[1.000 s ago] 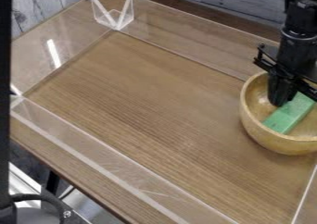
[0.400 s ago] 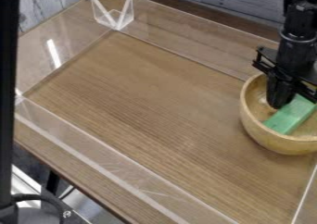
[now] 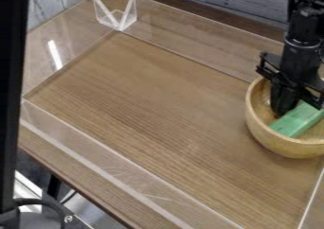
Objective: Put the green block in the brown bowl
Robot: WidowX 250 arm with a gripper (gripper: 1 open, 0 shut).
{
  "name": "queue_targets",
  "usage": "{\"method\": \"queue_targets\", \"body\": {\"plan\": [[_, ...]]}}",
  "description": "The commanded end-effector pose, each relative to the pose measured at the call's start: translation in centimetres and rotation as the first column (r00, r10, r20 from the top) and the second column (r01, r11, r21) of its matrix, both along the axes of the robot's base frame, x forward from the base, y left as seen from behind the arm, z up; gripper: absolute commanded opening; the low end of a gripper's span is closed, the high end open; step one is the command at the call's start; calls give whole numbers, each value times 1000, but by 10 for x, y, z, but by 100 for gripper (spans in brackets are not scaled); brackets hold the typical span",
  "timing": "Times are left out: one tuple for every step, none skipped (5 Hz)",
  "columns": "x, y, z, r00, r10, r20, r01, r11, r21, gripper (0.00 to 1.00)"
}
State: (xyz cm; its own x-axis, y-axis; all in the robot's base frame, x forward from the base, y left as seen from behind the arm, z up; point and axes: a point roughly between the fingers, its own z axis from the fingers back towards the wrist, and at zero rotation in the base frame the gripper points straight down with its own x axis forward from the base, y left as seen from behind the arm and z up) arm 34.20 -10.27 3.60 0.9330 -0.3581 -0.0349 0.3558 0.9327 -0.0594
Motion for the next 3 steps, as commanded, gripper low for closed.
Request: {"method": "queue_targets", "body": {"plan": [[15,-1,18,998,11,62,-9,1000,-23,0],[15,-1,15,998,12,54,-11,1000,-24,0],[15,-1,14,999,14,45,-13,1000,-24,0]]}}
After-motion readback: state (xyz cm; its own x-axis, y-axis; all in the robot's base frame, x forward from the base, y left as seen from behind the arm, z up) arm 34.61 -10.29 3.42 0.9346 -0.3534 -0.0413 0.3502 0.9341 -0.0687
